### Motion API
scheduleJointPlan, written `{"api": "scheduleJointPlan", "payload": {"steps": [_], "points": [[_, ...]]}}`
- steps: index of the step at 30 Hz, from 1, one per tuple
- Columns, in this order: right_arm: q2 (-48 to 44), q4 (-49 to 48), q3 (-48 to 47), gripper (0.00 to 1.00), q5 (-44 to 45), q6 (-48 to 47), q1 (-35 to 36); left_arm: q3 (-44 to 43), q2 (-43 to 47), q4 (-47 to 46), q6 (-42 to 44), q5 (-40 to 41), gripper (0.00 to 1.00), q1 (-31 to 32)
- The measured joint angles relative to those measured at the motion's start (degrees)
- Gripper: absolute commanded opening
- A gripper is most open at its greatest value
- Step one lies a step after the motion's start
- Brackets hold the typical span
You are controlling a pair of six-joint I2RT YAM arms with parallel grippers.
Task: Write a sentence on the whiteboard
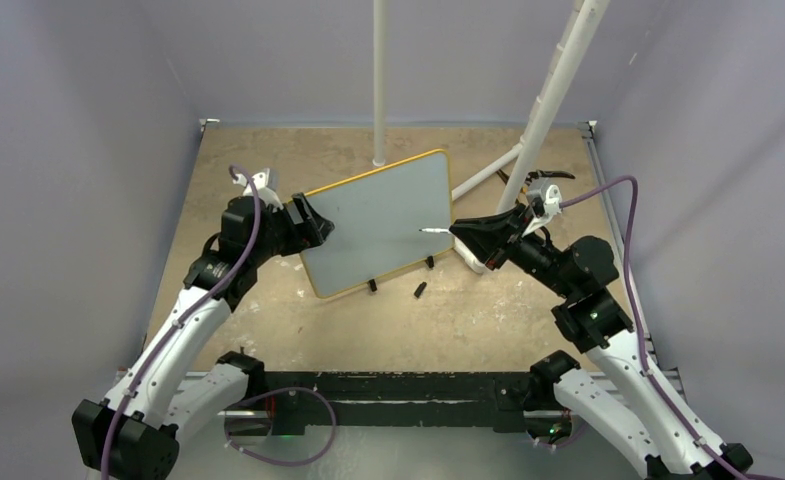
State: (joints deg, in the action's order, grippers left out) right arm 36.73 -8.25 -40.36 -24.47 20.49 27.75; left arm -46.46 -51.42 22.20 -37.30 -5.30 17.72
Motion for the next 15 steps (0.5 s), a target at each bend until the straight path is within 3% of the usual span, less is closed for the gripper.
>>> {"api": "scheduleJointPlan", "payload": {"steps": [9,15], "points": [[0.0,-0.2,0.2,0.00,0.6,0.0,0.0,0.4,-2.8,-2.2,-1.3,4.4,0.85,5.5],[0.0,-0.3,0.5,0.00,0.6,0.0,0.0,0.4,-2.8,-2.5,-0.5,4.5,0.91,6.0]]}}
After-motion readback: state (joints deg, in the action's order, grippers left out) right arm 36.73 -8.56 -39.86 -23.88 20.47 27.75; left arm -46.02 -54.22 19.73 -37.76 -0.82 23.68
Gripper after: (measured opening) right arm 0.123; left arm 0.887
